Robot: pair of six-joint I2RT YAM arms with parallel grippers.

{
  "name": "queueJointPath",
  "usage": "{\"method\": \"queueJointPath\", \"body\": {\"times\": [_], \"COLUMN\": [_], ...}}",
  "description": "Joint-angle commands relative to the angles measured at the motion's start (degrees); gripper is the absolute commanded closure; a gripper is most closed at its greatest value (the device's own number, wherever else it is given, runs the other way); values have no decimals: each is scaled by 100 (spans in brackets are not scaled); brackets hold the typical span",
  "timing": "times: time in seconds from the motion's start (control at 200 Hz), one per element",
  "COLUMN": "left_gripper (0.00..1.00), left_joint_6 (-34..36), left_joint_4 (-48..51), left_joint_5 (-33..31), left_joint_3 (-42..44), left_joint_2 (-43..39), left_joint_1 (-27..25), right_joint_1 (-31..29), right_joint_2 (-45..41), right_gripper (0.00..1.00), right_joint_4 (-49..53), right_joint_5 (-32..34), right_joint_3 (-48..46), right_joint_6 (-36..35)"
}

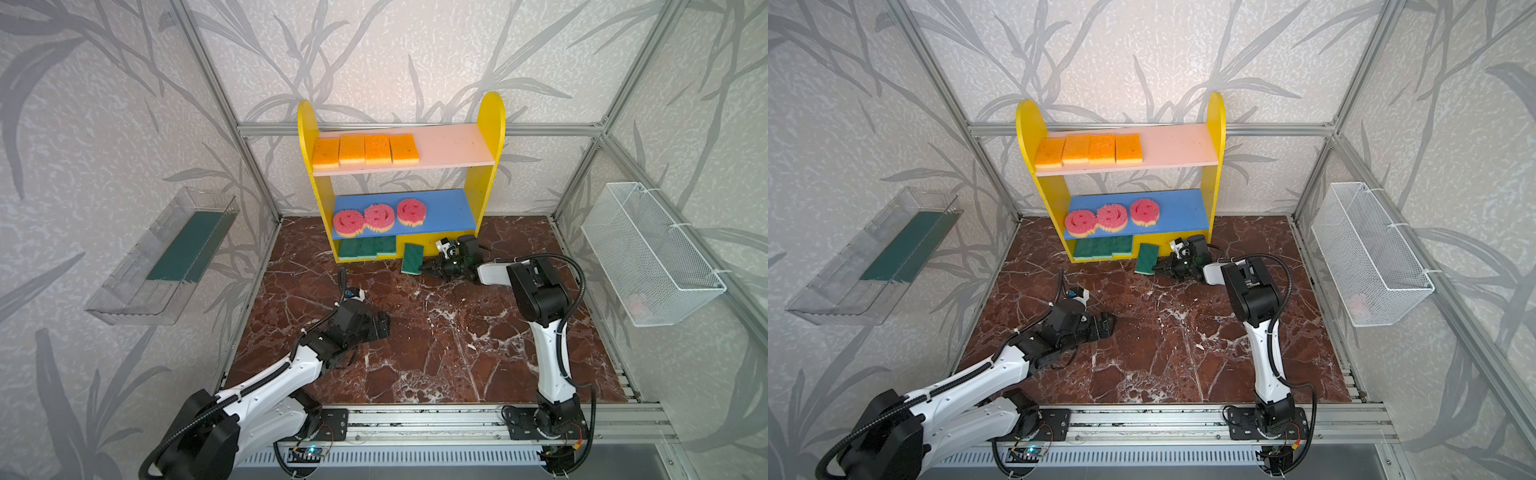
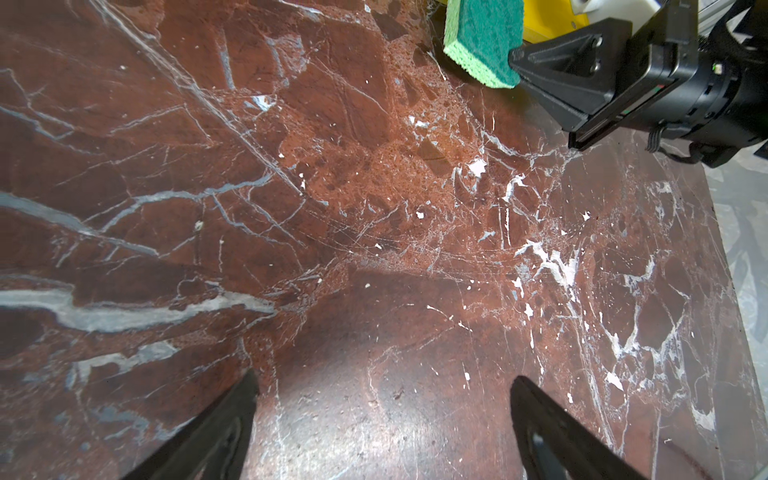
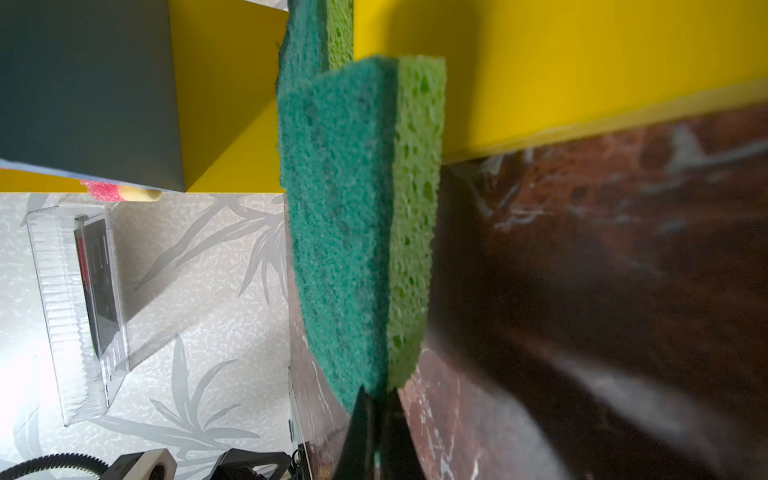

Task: Place and organize the cleaning sponges onto the shelf
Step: 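Carry the green pad with the right gripper into the lower shelf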

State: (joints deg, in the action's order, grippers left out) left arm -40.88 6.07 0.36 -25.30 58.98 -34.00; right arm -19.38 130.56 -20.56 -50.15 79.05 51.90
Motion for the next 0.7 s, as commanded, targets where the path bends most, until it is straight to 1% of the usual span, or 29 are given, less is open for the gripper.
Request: {"method": "queueJointPath", "body": {"times": [0.0, 0.215, 0.575, 0.695], "left_gripper": [4, 4, 4, 4], "left_joint_6": [89, 89, 131, 142], "left_joint_4": [134, 163, 332, 439], "left_joint_5": [-124, -99, -157, -193], "left_joint_3": [21, 0, -31, -38], "left_joint_2": [54, 63, -10, -61], "left_joint_1": [28, 30, 28, 27], "right_joint_1": [47, 96, 100, 109], "right_joint_2": [153, 433, 1034, 1222], "right_gripper": [100, 100, 100, 100], "right_joint_4": [318, 633, 1743, 1783], "right_joint_5": [-86, -77, 40, 6], "right_joint_3": [321, 980, 2378, 2625], "right_joint_6": [-153, -176, -572, -567]}}
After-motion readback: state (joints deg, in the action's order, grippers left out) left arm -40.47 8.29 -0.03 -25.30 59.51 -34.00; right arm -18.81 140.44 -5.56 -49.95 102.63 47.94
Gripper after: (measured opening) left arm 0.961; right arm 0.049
